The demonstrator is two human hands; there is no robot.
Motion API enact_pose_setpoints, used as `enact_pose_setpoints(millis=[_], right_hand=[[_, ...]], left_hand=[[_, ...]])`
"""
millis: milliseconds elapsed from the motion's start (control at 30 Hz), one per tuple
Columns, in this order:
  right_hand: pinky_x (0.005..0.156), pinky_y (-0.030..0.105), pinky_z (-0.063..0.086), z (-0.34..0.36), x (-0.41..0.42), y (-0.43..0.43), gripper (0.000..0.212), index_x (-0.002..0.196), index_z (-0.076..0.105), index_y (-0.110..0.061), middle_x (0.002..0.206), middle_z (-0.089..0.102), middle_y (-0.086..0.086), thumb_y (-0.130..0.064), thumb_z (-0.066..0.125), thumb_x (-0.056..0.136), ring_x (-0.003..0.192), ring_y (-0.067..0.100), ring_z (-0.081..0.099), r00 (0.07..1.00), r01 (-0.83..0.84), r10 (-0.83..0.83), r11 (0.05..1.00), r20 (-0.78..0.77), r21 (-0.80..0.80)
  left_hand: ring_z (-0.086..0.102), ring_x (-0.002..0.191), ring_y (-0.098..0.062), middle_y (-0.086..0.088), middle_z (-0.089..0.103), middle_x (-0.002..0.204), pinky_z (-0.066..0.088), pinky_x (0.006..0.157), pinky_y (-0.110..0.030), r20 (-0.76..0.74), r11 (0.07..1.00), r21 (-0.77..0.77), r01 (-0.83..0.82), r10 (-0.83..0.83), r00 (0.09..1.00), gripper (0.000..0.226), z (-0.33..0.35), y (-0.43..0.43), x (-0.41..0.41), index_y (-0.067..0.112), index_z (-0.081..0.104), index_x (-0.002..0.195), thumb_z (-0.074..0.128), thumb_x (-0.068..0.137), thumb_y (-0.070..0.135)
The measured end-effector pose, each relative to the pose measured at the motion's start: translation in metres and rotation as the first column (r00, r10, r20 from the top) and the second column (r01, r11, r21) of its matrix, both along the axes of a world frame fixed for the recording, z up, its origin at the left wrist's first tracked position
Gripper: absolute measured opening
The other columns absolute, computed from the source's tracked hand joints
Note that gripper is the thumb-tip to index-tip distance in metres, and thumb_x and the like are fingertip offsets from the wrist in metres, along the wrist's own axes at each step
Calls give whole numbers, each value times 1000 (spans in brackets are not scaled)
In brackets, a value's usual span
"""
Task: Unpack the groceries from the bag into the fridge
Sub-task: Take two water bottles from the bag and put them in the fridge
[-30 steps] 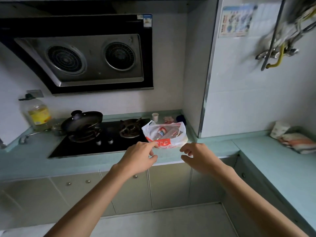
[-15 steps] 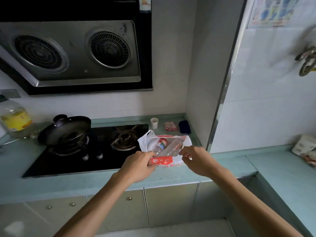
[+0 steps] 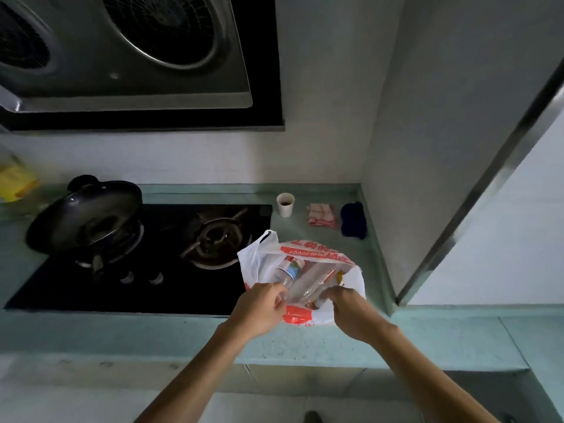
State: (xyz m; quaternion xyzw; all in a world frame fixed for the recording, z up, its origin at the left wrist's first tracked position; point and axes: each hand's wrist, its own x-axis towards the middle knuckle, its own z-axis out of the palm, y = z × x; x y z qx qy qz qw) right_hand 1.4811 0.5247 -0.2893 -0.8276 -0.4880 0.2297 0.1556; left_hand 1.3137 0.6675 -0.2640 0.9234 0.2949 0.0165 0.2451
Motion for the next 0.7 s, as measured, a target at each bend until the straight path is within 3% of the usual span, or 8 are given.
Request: enact_pose_setpoints(millis=[100,200,233,333,433,500,600,700], right_hand=[[95,27,54,-33,15,28,34,122,58,-32,128,62,-6,-11,55,96,106,22,64,995,-98,98,995,-25,11],[74,20,56,-60,26,42,21,110,62,-30,112,69,-3,-16,52,98,90,17,66,988,-155,156,987,-19,52],[75,18,55,-65,30,46,21,111,64,-29,112,69,-6,-18,53,98,90,13,65,982,-185,187,980,-25,68],[100,23,50,-83,41,60,25,116,64,-36,125,63,-16,-25,58,95,110,8,62,982,-168,176,979,-71,115],[115,35,35,-94,48,72,31,120,65,-32,135,58,-9,-22,64,91,129,13,51,972,-236,235,968,32,80],[116,36,31,-102,50,82,30,114,70,-29,131,62,-7,-24,72,85,128,17,53,953,-282,268,955,138,92],[110,42,41,-121,51,92,30,105,72,-27,126,65,-2,-21,81,77,123,25,58,931,-322,287,937,225,137],[98,42,50,-137,58,100,46,128,55,-28,129,63,4,-17,72,87,120,29,58,933,-324,260,907,250,268]], left_hand=[[68,83,-16,2,73,96,51,66,-29,-34,999,-2,-42,42,999,14,-29,14,28,18,67,100,55,93,20],[65,80,-12,-2,72,97,43,64,-19,-55,996,-16,-83,82,995,12,-55,22,48,13,66,97,55,96,14],[65,83,-12,-2,71,99,45,67,-19,-66,994,-16,-112,111,992,11,-64,26,52,13,65,99,55,96,15],[64,100,-15,-2,65,113,51,79,-23,-97,978,5,-210,209,973,21,-87,39,58,16,61,114,56,94,18],[62,109,-17,-2,60,122,54,86,-29,-180,963,2,-271,267,947,35,-102,50,59,19,51,130,55,95,23],[60,109,-17,-1,59,120,52,85,-29,-234,955,-1,-297,288,928,44,-109,54,57,20,43,136,56,95,30],[60,105,-15,2,59,115,55,81,-29,-274,942,-7,-335,320,907,53,-120,57,55,23,37,137,61,92,39],[62,101,-15,3,60,113,56,78,-31,-311,936,12,-351,337,889,47,-125,60,56,22,41,130,59,92,42]])
